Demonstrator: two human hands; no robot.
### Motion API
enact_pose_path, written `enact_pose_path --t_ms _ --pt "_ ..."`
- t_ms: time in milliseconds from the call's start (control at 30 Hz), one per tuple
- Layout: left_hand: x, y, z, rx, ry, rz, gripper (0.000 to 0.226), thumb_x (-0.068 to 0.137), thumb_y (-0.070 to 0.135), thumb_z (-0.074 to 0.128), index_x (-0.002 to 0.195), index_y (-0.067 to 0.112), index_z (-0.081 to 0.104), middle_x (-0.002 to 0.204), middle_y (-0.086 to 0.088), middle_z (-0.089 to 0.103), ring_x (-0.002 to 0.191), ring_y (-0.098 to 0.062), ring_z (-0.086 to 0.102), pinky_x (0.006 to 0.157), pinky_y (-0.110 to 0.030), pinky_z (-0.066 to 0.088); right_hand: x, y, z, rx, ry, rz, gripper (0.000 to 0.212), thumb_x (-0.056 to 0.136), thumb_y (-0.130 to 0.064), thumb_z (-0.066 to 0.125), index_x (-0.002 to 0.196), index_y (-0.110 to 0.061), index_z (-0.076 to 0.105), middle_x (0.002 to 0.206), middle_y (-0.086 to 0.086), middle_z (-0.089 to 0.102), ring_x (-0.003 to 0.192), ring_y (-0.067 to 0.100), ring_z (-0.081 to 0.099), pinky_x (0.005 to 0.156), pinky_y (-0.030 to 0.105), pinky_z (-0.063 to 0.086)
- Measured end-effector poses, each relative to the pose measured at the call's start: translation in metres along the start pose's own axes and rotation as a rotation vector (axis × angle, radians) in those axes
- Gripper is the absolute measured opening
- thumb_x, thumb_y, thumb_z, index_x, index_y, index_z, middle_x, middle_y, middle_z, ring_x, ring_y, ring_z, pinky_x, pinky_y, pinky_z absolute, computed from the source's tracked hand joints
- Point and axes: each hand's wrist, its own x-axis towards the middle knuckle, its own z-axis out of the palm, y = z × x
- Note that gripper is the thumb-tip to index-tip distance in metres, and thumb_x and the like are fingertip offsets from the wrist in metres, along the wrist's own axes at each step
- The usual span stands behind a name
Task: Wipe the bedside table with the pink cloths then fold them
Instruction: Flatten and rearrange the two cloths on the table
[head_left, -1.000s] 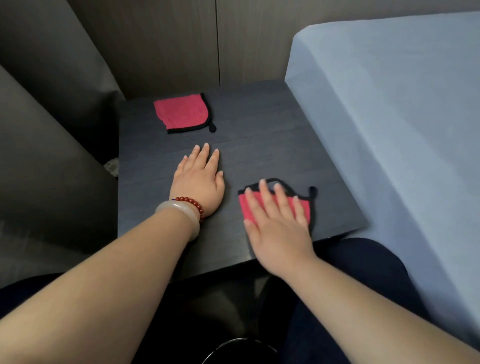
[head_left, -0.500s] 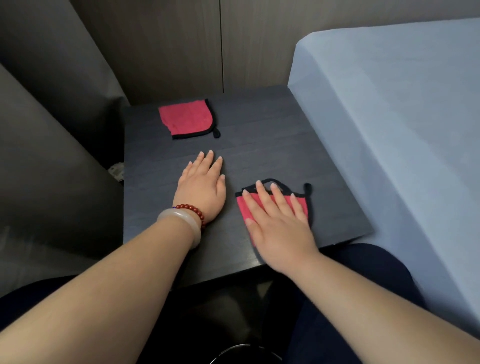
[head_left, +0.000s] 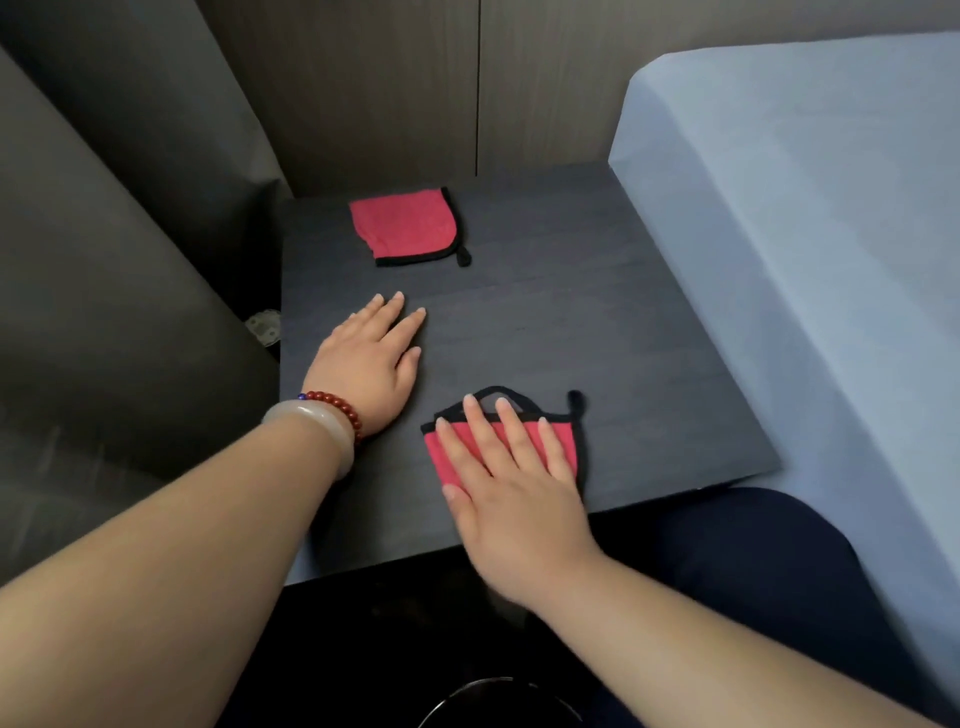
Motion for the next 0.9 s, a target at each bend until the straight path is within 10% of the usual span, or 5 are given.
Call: enact_pose_path --t_ms 267,533,767,900 --pt "-0.005 -0.001 0.004 -0.047 0.051 -0.057 0.049 0.1 0.033 0.038 0.148 0.024 0.036 0.158 -0.004 0.026 0.146 -0.024 0.018 0.118 -0.038 0.013 0.037 0.086 -0.021 -0.034 -0.058 0.421 0.055 0.098 -0.046 0.012 0.15 -0.04 -0.005 0.161 -0.007 -0.009 0.148 0.019 -0.007 0.119 0.047 0.0" --pt "-0.004 0.0 0.003 -0.044 0.051 -0.058 0.049 0.1 0.03 0.036 0.148 0.024 0.035 0.158 -0.003 0.026 0.147 -0.023 0.016 0.119 -0.038 0.012 -0.001 -0.005 -0.004 -0.006 -0.058 -0.138 0.054 0.098 -0.045 0.023 0.15 -0.035 0.016 0.16 -0.005 0.011 0.148 0.02 0.006 0.118 0.048 0.005" --pt "-0.005 0.0 0.002 -0.061 0.045 -0.072 0.049 0.099 0.028 0.035 0.149 0.025 0.034 0.159 -0.002 0.024 0.147 -0.022 0.015 0.119 -0.037 0.011 0.047 0.063 -0.018 -0.014 -0.024 0.375 0.056 0.098 -0.045 0.015 0.151 -0.037 -0.002 0.161 -0.006 -0.008 0.148 0.019 -0.006 0.118 0.046 -0.001" --pt "-0.006 0.0 0.001 -0.078 0.046 -0.079 0.049 0.099 0.025 0.037 0.148 0.024 0.036 0.158 -0.002 0.025 0.147 -0.022 0.015 0.119 -0.038 0.011 0.014 -0.012 0.0 0.014 -0.016 -0.049 0.056 0.097 -0.044 0.022 0.151 -0.033 0.014 0.161 -0.003 0.007 0.148 0.021 0.003 0.118 0.048 0.003"
